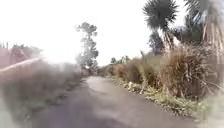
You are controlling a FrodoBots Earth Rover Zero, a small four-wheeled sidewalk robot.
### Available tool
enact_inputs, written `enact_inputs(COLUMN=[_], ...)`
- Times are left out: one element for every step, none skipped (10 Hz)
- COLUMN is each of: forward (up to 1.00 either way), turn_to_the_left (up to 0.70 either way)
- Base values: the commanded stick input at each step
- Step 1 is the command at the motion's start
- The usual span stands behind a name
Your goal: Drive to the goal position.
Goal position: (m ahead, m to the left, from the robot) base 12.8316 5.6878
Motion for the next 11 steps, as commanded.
enact_inputs(forward=[0.50, 0.50, 0.50, 0.50, 0.50, 0.50, 0.50, 0.50, 0.50, 0.50, 0.50], turn_to_the_left=[0.01, 0.01, 0.01, 0.01, 0.01, 0.01, 0.01, 0.01, 0.01, 0.01, 0.01])
